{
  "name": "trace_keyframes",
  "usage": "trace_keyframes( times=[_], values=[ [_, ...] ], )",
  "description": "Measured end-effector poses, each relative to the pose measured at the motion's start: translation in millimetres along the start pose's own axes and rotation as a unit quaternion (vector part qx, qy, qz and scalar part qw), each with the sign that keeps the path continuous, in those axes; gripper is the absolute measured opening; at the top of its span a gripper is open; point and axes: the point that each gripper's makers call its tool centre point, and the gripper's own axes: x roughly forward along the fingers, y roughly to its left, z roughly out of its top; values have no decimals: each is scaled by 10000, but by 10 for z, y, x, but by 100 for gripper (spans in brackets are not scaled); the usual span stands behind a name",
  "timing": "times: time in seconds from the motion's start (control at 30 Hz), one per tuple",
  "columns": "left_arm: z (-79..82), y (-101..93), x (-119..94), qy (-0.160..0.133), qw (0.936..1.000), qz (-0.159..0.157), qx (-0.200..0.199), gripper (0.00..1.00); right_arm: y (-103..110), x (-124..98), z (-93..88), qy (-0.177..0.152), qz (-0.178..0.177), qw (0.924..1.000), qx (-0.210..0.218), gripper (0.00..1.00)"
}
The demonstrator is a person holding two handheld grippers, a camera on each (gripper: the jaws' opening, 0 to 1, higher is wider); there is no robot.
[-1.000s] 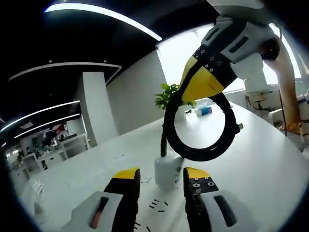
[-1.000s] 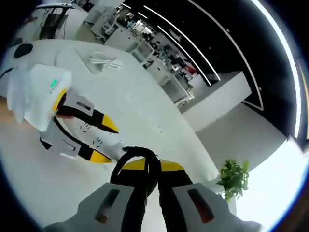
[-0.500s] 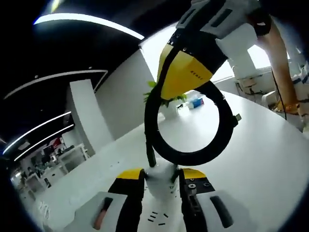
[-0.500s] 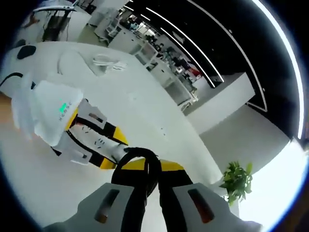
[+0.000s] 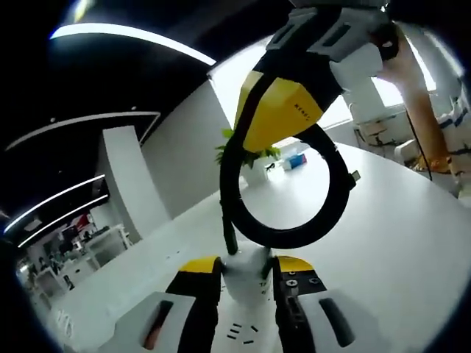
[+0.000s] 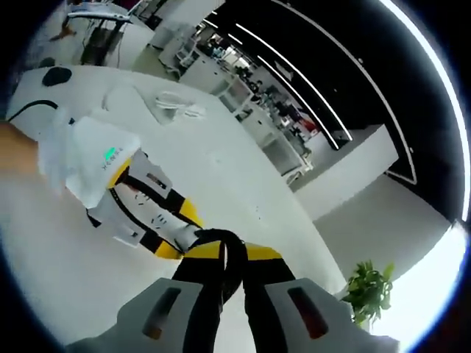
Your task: Straighten the power strip on the desk, plug the charger into it
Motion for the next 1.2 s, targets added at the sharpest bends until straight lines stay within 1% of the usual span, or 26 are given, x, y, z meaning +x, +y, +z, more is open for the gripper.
trace_keyframes(
  times=[0.03,0.1,0.13,0.2,0.27,0.4,0.47,0.53,0.57,0.6,0.63,0.67,0.7,0.77,0.8,0.83,0.9,0.97,1.0,1.03,1.07,1.1,1.17,1.2],
  values=[
    [0,-5,-4,-10,10000,-1,21,28,22,-4,16,-91,123,9999,-75,9],
    [-2,-14,-6,-15,10000,20,73,28,36,-29,17,-254,202,9994,-80,10],
    [-1,-27,-5,-13,9999,50,108,28,44,-37,45,-408,241,9988,-104,10],
    [-1,-38,-11,23,9998,77,194,27,19,-40,74,-555,254,9981,3,10],
    [-5,-34,-17,33,9997,91,207,27,23,-48,93,-684,364,9970,81,12],
    [-12,-16,-22,3,9999,115,63,27,48,-66,130,-978,665,9923,356,12],
    [-16,-10,-25,-8,9999,118,-11,27,43,-84,146,-1145,825,9887,502,12],
    [-22,1,-27,-32,9999,117,-116,27,24,-110,164,-1348,992,9830,755,12],
    [-24,8,-25,-48,9997,113,-187,27,-4,-126,186,-1502,1114,9780,928,12],
    [-26,16,-25,-70,9996,112,-269,27,-23,-140,222,-1707,1186,9730,1001,12],
    [-29,20,-26,-88,9993,114,-342,27,-42,-154,235,-1868,1229,9675,1178,12],
    [-31,22,-27,-104,9991,113,-393,27,-50,-164,247,-1982,1273,9639,1245,12],
    [-31,18,-26,-108,9990,112,-411,27,-55,-183,267,-2169,1335,9592,1224,12],
    [-30,16,-24,-106,9990,111,-428,27,-100,-195,249,-2379,1362,9511,1424,12],
    [-31,18,-23,-105,9989,112,-435,27,-129,-208,248,-2520,1354,9481,1389,12],
    [-32,19,-23,-109,9989,110,-450,27,-203,-230,251,-2740,1271,9417,1484,12],
    [-35,21,-23,-120,9987,97,-491,27,-314,-259,230,-3018,1157,9348,1473,12],
    [-37,26,-21,-134,9985,84,-526,27,-412,-283,203,-3300,1116,9245,1546,11],
    [-38,28,-20,-143,9983,76,-564,27,-454,-280,174,-3387,1119,9204,1602,11],
    [-38,30,-20,-150,9981,69,-587,27,-474,-271,149,-3419,1142,9185,1624,11],
    [-39,30,-20,-156,9980,61,-608,27,-476,-250,109,-3442,1239,9164,1626,11],
    [-39,29,-20,-159,9979,55,-621,27,-422,-191,39,-3368,1518,9142,1664,12],
    [-40,26,-20,-164,9978,45,-636,27,-366,-72,-54,-3306,1824,9099,1718,12],
    [-41,28,-19,-166,9978,41,-644,27,-318,-9,-98,-3283,2016,9066,1724,12]
  ],
)
